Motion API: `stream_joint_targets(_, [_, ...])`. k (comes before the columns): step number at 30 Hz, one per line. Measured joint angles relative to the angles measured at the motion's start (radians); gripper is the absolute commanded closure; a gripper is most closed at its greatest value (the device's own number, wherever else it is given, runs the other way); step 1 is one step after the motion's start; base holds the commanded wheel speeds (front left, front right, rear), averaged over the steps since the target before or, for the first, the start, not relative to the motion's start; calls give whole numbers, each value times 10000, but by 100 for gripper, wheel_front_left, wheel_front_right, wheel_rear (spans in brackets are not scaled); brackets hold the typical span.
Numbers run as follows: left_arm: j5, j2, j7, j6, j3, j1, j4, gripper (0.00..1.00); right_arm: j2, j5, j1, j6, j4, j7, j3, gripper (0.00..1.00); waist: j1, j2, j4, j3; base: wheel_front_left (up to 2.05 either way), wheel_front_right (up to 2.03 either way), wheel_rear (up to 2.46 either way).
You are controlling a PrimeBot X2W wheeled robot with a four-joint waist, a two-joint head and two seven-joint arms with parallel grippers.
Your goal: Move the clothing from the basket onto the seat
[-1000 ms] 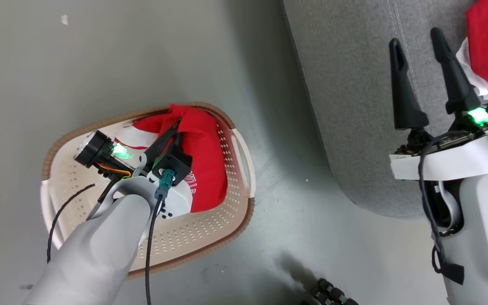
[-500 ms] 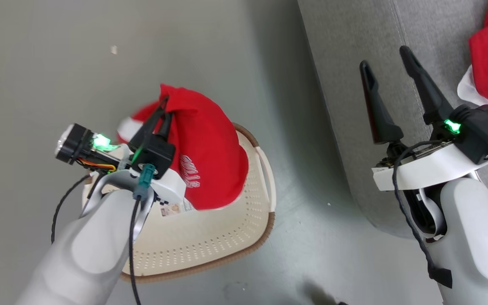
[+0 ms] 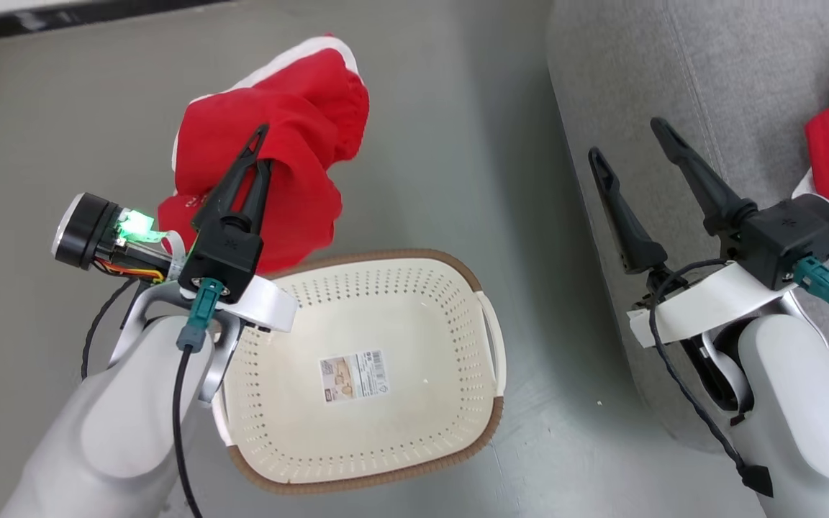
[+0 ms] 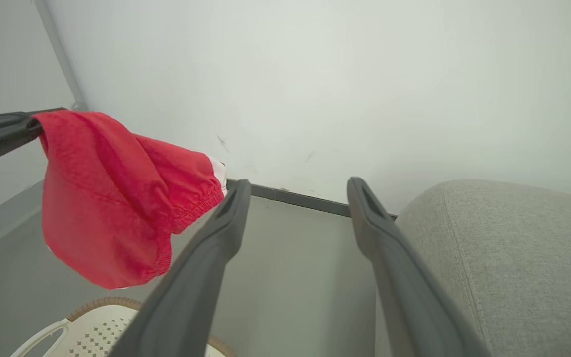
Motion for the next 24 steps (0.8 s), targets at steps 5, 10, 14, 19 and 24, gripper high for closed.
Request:
stream_joint_targets(5, [-23,240,0,-29,69,3,-483,100,-441,-12,-5,0,257,-2,514,0,0,0,273,-526,0,0,0])
stream_joint_targets(10, [-104,405,0,-251,84,2,-815,100,-849,0,-25,0,474,-2,1258,0,0,0,515,-1063,0,0,0])
stream_joint_targets(14, [-167,474,-2,-337,82,2,-1041,100,-1034,84,-33,0,675,-2,1962,0,0,0,686,-1496,0,0,0])
stream_joint_targets(19, [-228,481,0,-477,63,7,-1218,100,-1279,318,-29,0,813,-2,2721,0,0,0,870,-2037,0,0,0])
stream_joint_targets(24, [-491,485,46,-627,52,165,-1302,100,-1375,686,-19,0,951,-2,3308,0,0,0,1015,-2566,0,0,0])
